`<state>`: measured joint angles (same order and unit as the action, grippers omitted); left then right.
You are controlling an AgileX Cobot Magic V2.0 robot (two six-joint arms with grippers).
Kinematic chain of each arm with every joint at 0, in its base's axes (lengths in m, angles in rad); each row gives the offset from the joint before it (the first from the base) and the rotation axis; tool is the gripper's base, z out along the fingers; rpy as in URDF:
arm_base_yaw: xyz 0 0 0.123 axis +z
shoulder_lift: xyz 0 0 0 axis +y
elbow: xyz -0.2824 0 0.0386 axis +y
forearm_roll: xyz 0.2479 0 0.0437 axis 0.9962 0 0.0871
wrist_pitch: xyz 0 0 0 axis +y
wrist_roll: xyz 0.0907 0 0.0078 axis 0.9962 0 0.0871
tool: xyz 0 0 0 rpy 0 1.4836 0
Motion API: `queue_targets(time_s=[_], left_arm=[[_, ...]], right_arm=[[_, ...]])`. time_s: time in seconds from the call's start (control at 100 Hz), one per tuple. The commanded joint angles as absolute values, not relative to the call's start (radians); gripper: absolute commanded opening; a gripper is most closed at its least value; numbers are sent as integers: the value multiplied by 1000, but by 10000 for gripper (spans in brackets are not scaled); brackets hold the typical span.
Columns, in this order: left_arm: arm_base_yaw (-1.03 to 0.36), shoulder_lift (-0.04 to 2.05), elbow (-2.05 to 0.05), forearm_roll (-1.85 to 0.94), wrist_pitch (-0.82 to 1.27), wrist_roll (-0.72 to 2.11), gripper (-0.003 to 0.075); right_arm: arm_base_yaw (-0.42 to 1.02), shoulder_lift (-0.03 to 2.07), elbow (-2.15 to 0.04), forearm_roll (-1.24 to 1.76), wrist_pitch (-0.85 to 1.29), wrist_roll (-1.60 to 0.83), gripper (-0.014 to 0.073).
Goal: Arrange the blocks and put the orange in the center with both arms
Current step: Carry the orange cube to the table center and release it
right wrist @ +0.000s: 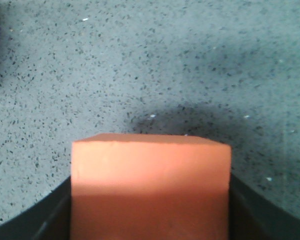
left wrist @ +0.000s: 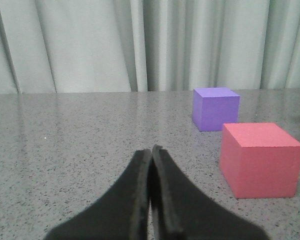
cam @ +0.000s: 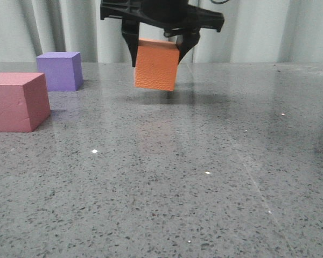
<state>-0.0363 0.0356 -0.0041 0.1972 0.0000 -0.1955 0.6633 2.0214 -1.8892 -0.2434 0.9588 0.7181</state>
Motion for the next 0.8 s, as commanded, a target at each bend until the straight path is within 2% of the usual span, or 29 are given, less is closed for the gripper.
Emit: queue_targets(time_s=[0.0,0.37,0.44,0.57,0.63,0.68,0.79], left_arm=[[-43,46,50,191,-84,-198,-19],[-43,46,50,191,-84,-198,-19],[-43,46,50,191,-84,-198,-19],[-43,46,50,191,-84,-198,-19],[-43,46,50,191,-84,-198,-19],[-43,46,50,191,-84,-198,-19],[-43,46,50,191,-84,-198,-19]], right_arm=[[671,1984,-1935,-277,941,729,276],[676,1996,-1937,-273,957,738,290],[676,1996,-1937,-271,957,738,348],[676,1996,-1937,-266,952,737,563],[676,1996,-1937,-266,952,737,631],[676,1996,-1938,-266,953,737,661],[676,1987,-1953,-258,946,691,664]])
